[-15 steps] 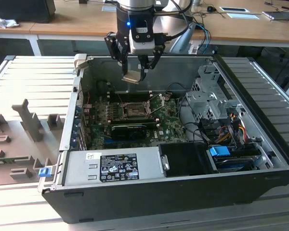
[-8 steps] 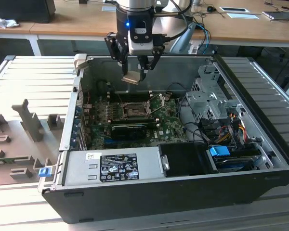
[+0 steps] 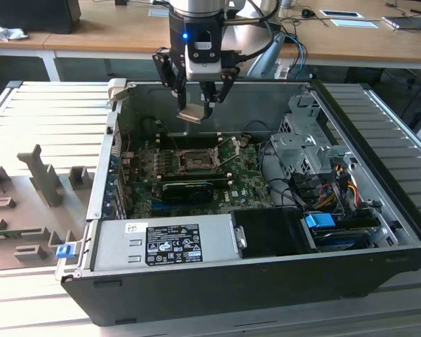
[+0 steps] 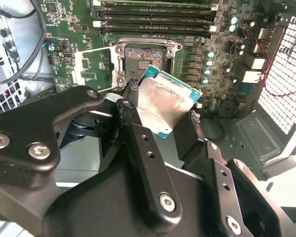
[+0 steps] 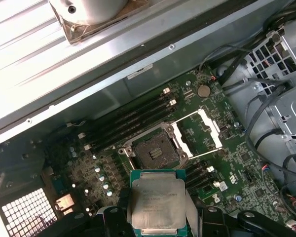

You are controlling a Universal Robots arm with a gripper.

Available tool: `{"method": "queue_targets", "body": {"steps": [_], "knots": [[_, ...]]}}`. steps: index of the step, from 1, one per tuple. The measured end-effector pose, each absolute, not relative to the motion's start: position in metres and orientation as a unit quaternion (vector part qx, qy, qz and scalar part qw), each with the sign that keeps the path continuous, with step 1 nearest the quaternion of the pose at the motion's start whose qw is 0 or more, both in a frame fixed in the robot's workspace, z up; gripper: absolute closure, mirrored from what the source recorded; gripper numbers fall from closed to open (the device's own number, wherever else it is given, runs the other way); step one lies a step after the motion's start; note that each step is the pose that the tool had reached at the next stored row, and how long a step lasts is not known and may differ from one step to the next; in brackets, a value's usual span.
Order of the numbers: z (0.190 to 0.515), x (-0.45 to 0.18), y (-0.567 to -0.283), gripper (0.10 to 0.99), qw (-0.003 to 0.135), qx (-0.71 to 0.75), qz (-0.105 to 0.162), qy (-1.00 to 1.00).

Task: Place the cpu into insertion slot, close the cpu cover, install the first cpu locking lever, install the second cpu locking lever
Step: 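Place the cpu into insertion slot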

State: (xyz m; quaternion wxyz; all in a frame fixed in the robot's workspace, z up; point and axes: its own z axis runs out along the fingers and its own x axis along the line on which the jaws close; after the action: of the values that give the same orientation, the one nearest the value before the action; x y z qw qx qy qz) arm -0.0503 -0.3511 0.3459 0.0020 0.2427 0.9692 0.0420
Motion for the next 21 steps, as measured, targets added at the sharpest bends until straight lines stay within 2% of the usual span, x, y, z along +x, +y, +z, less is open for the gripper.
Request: {"method": "queue_targets", "body": {"steps": [21], "knots": [[0.3433,-0.0504,-0.3511,0.561,0.004,0.296,0.042,0.954]]}}
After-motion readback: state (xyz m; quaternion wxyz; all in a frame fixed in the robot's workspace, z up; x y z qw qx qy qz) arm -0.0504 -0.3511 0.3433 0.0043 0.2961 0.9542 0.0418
